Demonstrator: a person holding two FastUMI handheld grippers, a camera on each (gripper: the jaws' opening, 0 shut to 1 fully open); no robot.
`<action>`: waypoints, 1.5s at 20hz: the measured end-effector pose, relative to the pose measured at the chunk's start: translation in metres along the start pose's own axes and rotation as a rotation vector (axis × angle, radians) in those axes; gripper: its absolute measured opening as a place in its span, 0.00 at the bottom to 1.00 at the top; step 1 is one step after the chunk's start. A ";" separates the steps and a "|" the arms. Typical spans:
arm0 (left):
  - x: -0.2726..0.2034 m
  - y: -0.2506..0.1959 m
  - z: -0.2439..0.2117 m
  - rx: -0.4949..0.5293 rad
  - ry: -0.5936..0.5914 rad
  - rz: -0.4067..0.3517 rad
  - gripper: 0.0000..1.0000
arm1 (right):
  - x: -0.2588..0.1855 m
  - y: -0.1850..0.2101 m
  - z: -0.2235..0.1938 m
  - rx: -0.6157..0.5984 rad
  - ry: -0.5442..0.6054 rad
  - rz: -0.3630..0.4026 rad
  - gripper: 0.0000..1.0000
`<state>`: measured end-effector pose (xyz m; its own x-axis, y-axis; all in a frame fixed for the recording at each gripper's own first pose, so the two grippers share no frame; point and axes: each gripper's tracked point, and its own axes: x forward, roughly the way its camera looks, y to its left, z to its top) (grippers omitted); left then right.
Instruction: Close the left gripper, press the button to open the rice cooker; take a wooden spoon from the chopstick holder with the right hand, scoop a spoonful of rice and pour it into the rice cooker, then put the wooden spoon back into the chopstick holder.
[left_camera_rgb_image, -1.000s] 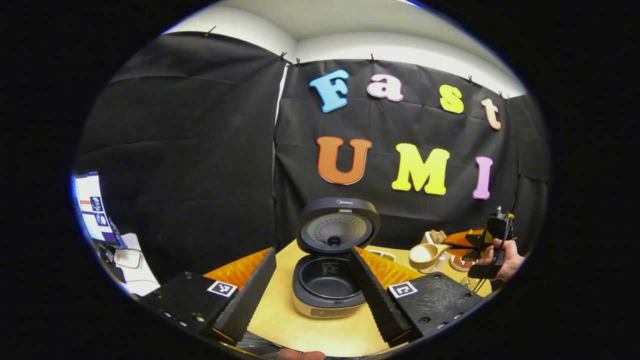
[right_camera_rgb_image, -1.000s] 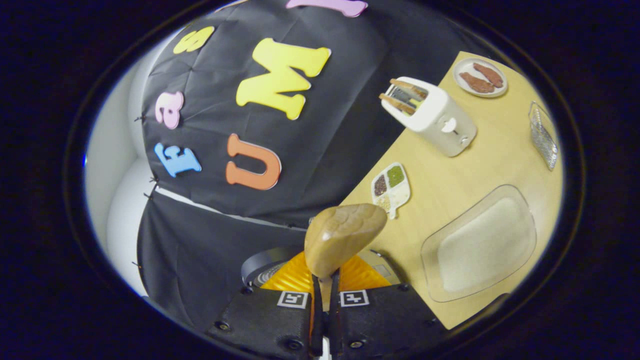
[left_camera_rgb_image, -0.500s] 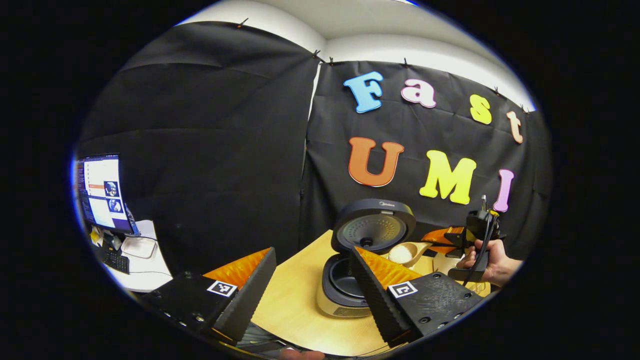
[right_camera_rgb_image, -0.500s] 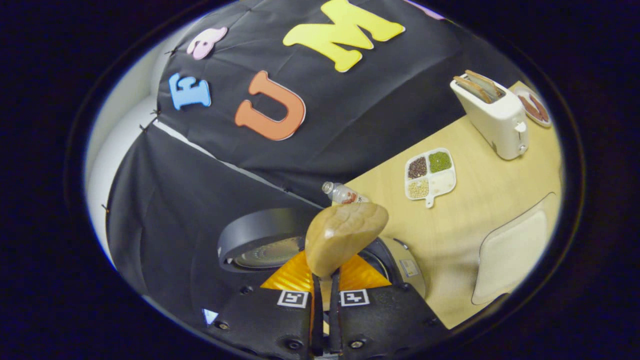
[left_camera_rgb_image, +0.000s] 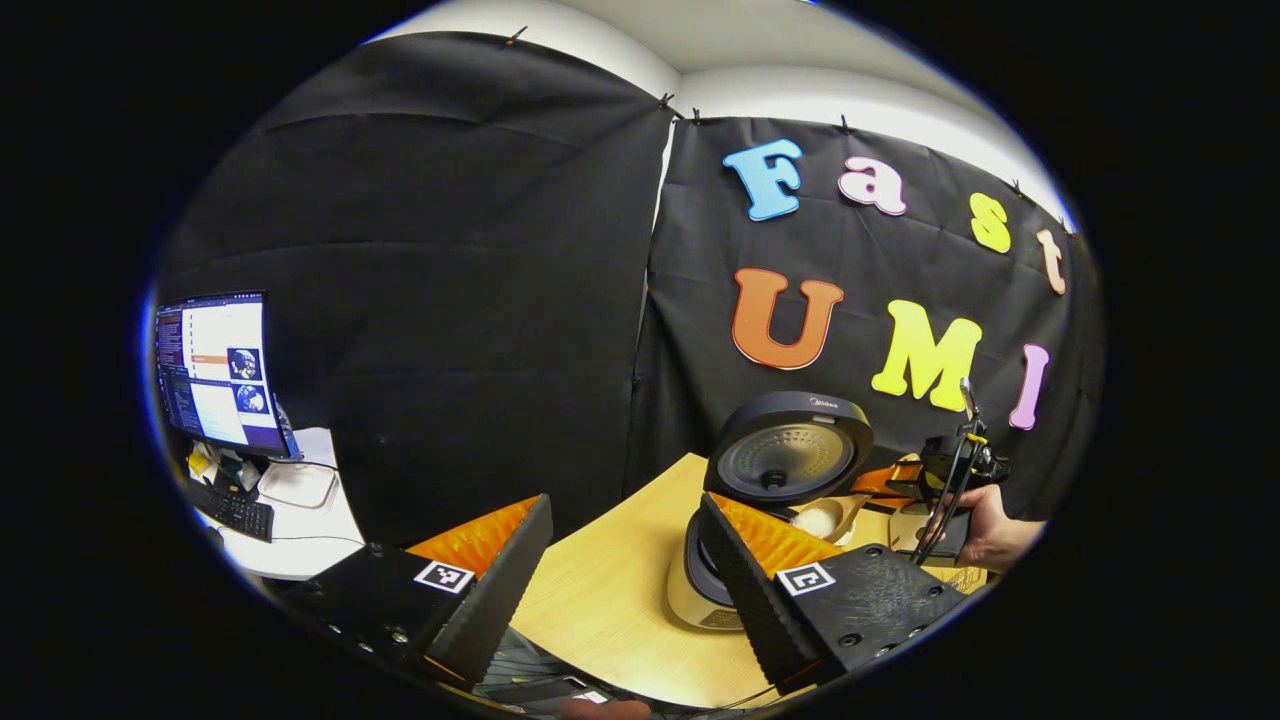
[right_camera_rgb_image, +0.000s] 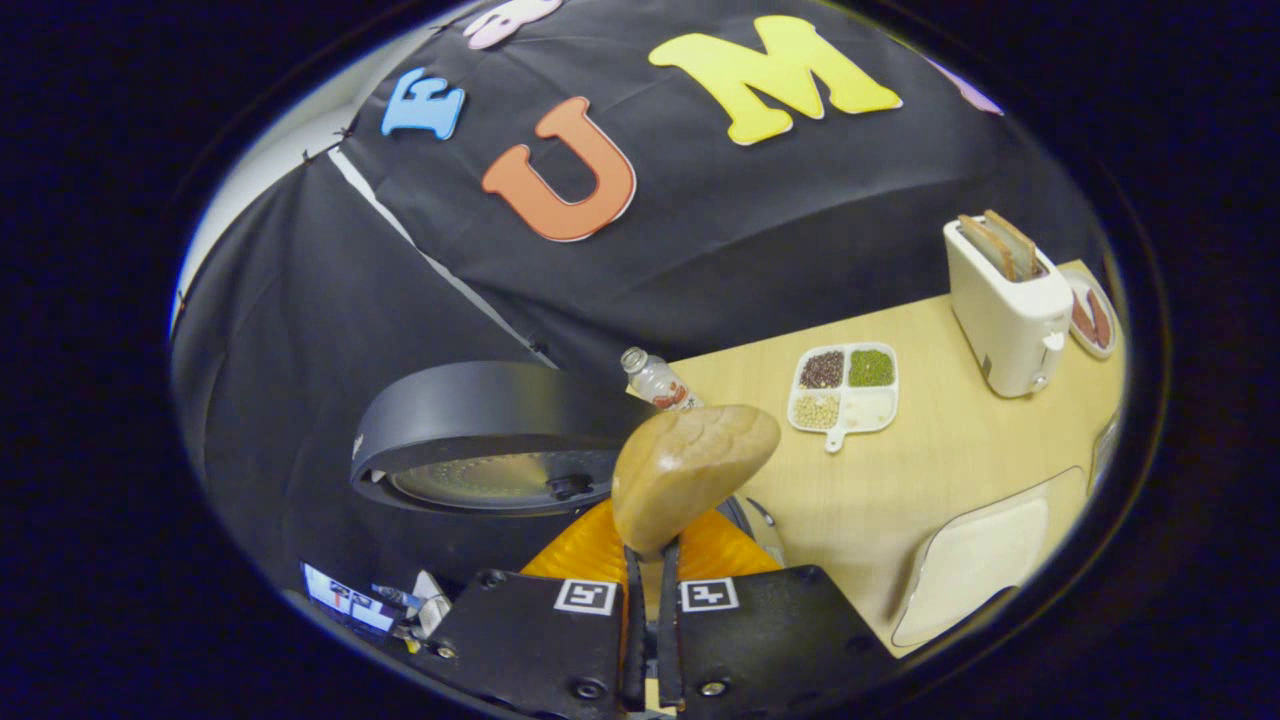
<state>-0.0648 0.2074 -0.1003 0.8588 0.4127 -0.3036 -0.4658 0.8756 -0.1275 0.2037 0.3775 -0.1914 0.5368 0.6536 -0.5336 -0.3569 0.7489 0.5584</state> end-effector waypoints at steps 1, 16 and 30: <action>0.001 -0.001 0.000 -0.002 0.000 0.000 0.95 | 0.000 0.002 0.002 -0.030 -0.008 -0.009 0.10; -0.013 0.013 -0.010 -0.037 0.012 0.028 0.95 | -0.017 0.042 0.008 -0.483 -0.130 -0.077 0.10; -0.026 0.015 -0.010 -0.054 0.013 0.032 0.95 | -0.042 0.115 -0.014 -1.169 -0.354 -0.083 0.10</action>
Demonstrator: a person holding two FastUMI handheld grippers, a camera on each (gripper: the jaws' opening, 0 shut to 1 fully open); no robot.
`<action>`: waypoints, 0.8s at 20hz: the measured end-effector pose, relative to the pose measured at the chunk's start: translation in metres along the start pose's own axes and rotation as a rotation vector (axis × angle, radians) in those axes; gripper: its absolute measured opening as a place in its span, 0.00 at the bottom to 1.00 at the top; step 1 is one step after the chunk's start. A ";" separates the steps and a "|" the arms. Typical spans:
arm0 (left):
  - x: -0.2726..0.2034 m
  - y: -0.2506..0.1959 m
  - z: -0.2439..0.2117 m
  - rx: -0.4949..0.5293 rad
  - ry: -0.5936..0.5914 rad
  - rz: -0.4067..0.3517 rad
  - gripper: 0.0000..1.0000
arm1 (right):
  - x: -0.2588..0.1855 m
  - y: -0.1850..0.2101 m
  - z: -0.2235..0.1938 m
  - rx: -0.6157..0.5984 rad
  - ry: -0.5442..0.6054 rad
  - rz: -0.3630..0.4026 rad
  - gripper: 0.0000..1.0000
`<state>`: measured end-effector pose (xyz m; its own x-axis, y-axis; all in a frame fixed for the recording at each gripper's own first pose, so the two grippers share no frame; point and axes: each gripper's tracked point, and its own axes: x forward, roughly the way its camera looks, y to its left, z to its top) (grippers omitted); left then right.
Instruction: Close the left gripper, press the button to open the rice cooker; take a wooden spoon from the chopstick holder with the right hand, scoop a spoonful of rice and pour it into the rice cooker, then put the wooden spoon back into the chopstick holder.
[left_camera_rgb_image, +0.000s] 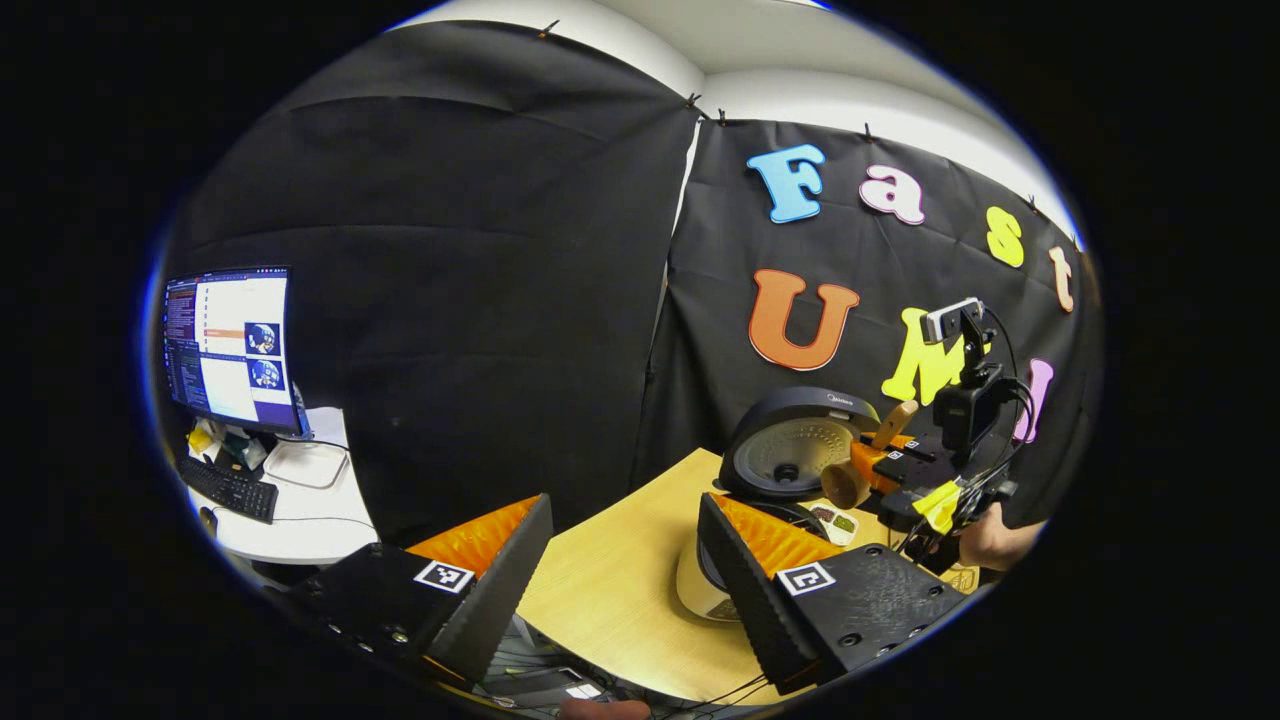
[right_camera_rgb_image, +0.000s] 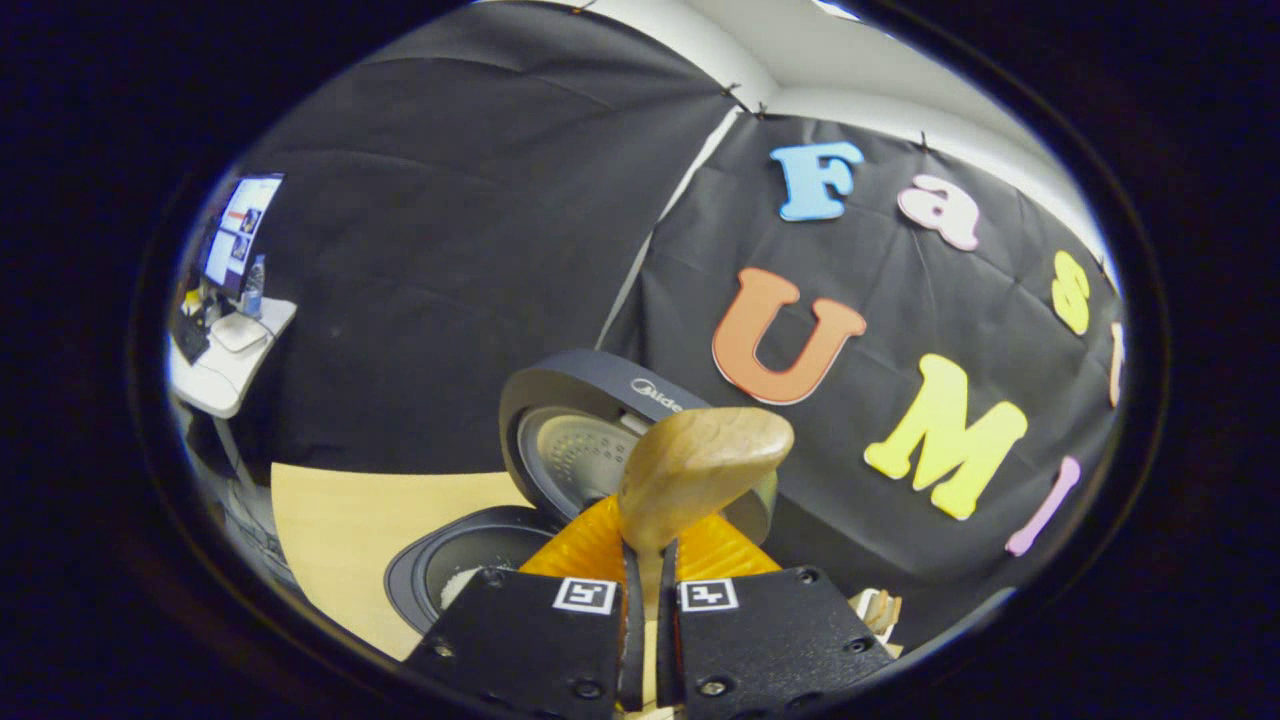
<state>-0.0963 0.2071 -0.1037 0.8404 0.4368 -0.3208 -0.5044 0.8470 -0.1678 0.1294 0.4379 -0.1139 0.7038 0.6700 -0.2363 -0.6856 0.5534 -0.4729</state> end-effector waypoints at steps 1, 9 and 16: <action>-0.002 -0.002 -0.001 -0.003 0.002 -0.005 0.95 | -0.002 0.002 0.003 -0.009 -0.011 0.006 0.10; 0.000 -0.016 -0.005 0.008 0.010 -0.044 0.95 | -0.018 -0.010 0.014 0.089 -0.037 0.018 0.10; -0.001 -0.055 -0.006 0.029 0.016 -0.103 0.95 | -0.074 -0.065 0.004 0.392 -0.014 0.016 0.10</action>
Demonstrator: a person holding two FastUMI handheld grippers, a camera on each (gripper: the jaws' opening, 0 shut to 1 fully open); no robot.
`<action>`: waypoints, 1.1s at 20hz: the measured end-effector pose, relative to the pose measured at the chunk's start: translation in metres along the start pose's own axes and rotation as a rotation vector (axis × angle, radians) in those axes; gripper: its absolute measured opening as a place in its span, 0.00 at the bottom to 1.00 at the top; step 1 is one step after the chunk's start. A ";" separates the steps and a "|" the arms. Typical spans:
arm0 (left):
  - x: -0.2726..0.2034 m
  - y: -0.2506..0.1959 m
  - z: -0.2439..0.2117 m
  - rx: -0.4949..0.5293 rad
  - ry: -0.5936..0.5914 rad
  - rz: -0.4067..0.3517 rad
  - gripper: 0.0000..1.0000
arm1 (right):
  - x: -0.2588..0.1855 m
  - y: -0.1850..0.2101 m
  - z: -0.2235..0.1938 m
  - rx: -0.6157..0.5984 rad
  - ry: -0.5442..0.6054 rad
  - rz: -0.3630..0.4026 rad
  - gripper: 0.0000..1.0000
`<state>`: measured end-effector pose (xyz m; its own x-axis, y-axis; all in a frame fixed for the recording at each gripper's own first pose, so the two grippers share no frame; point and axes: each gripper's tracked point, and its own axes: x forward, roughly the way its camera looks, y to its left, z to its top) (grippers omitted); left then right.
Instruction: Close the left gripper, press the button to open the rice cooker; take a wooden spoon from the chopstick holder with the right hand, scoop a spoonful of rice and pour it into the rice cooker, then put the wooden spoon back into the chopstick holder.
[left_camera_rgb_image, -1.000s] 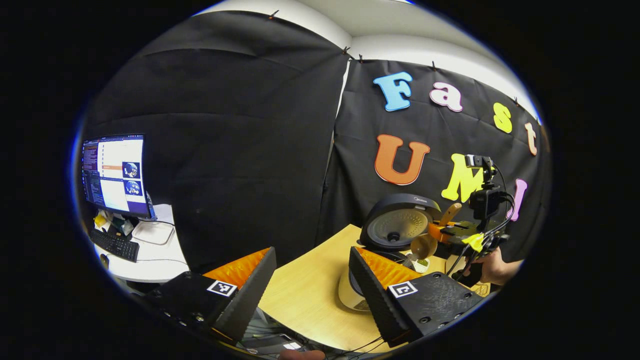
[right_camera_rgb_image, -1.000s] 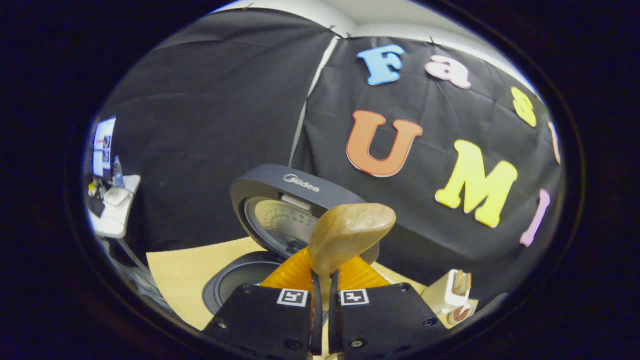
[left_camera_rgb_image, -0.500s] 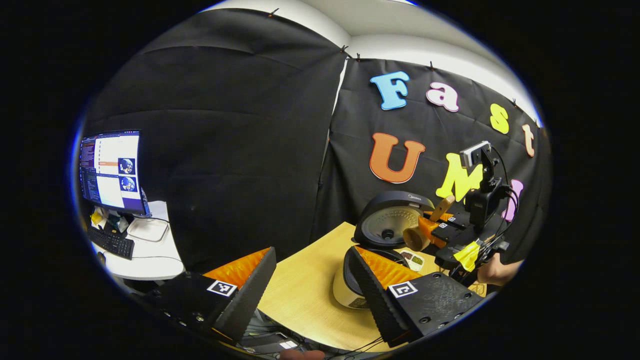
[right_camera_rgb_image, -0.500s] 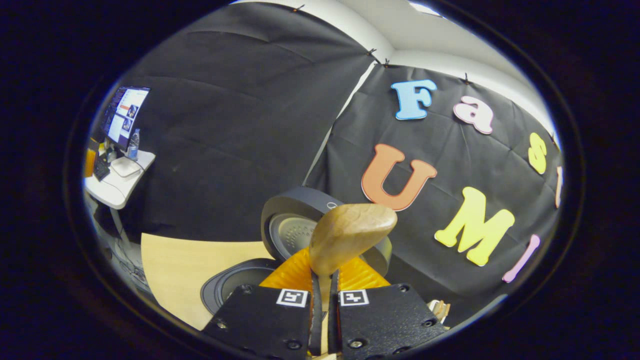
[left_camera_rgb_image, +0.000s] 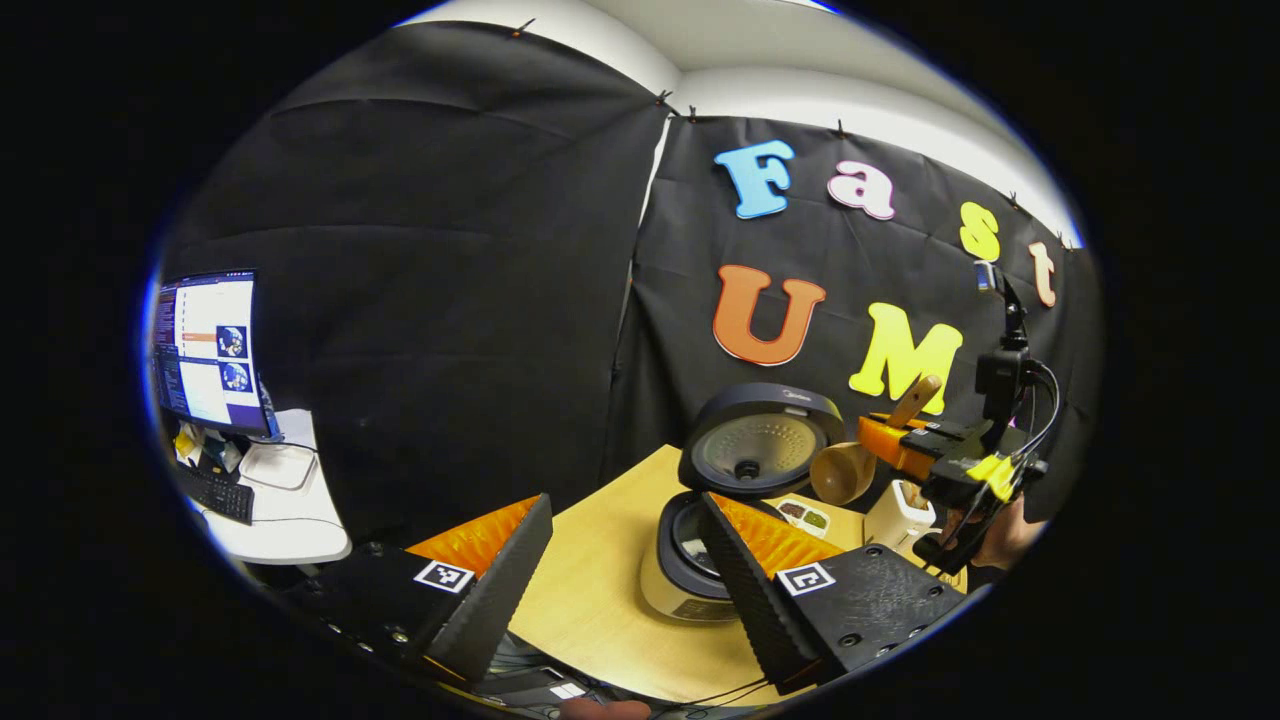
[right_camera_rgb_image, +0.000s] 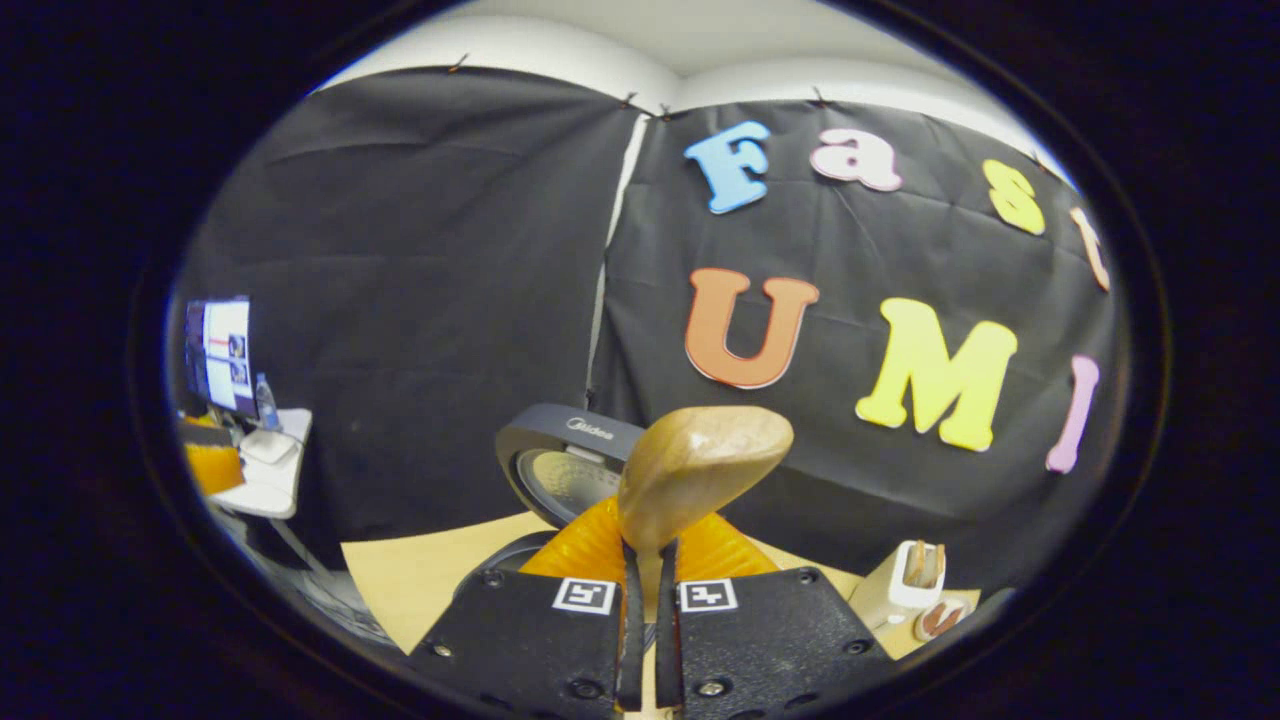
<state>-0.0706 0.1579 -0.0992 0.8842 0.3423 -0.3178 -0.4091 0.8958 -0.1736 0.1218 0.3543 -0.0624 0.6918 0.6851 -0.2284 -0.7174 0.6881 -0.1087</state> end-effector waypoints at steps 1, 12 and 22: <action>0.002 -0.007 0.000 0.001 0.000 -0.014 0.95 | -0.008 -0.015 -0.001 0.048 0.010 -0.012 0.10; 0.015 -0.135 -0.019 0.050 0.054 -0.228 0.95 | -0.164 -0.277 -0.100 0.385 0.111 -0.444 0.10; 0.028 -0.215 -0.032 0.214 0.090 -0.315 0.95 | -0.228 -0.418 -0.248 0.586 0.219 -0.663 0.10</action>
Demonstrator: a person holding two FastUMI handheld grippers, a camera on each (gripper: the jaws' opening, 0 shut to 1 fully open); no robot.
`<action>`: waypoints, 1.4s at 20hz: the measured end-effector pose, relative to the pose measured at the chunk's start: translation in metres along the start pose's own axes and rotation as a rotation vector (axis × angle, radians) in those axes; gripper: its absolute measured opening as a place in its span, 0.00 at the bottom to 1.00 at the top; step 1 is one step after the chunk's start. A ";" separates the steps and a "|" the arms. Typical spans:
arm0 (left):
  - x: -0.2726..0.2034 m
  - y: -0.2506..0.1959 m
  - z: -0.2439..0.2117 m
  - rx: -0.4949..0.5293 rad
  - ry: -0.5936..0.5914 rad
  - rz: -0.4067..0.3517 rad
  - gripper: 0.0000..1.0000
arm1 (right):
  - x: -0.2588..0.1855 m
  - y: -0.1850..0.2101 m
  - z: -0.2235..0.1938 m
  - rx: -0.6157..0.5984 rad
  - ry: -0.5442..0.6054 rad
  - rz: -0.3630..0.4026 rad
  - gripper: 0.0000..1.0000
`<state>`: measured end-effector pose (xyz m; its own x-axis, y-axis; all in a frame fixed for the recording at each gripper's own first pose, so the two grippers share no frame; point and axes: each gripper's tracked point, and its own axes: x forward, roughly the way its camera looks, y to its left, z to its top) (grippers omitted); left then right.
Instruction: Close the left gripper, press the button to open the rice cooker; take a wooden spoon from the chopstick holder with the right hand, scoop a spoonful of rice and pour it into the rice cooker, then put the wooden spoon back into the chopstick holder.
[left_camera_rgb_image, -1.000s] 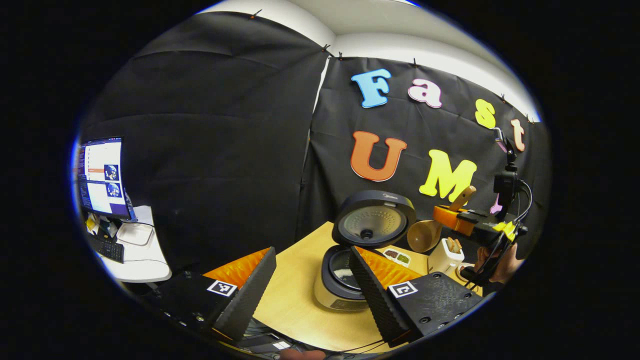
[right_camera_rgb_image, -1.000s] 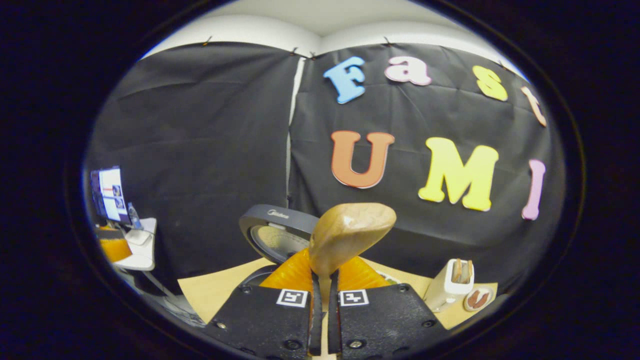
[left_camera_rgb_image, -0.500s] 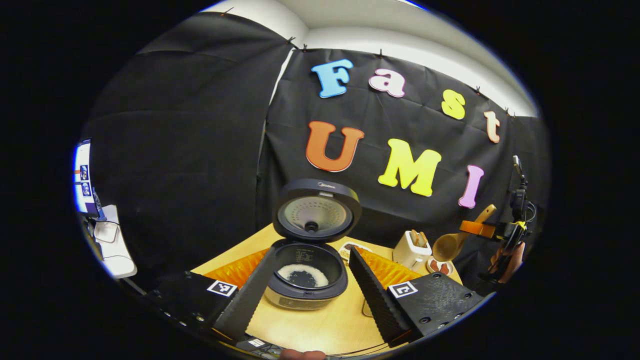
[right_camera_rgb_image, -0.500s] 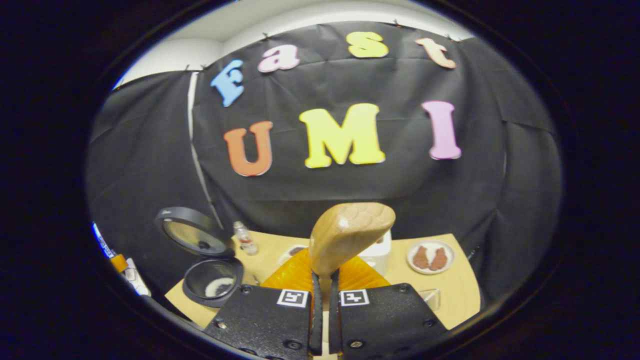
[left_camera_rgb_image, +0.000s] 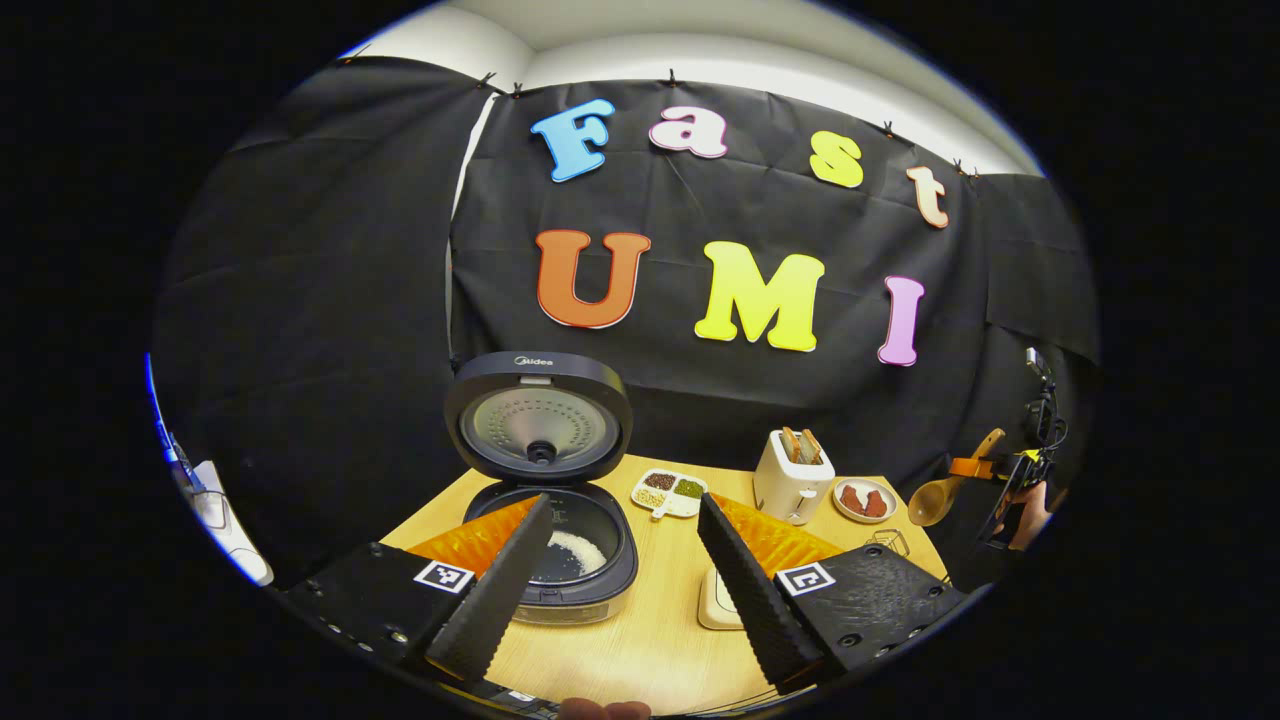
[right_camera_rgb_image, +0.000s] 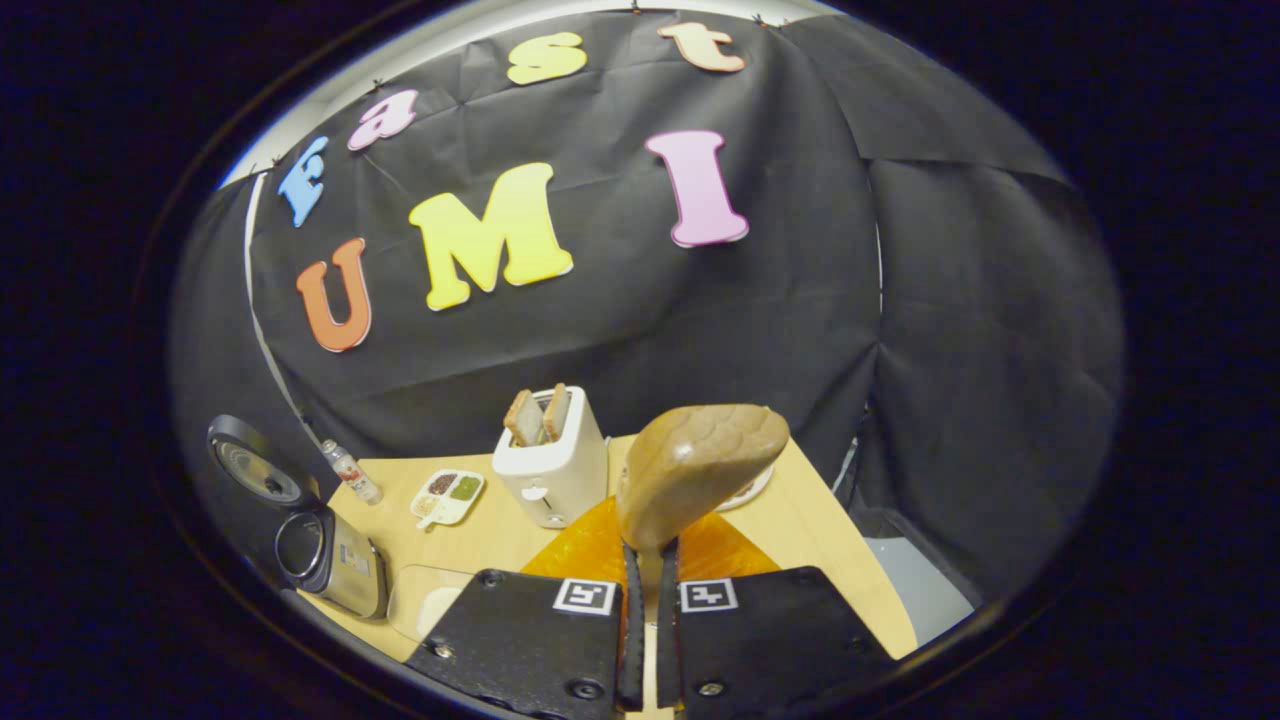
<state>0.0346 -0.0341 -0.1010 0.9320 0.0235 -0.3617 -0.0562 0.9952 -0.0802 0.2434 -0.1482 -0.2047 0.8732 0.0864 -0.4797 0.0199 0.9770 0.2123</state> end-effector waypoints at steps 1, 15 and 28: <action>0.004 -0.005 -0.004 0.003 0.012 -0.003 0.95 | 0.011 -0.007 -0.010 0.020 0.021 -0.002 0.10; 0.019 -0.012 -0.023 0.027 0.086 0.061 0.95 | 0.099 -0.045 -0.112 0.141 0.215 0.007 0.12; 0.034 0.039 0.053 0.057 -0.084 0.104 0.95 | 0.053 -0.068 -0.053 0.085 0.089 -0.066 0.82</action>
<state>0.0829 0.0106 -0.0675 0.9490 0.1327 -0.2859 -0.1363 0.9906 0.0074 0.2623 -0.1996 -0.2902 0.8222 0.0428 -0.5676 0.1208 0.9613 0.2476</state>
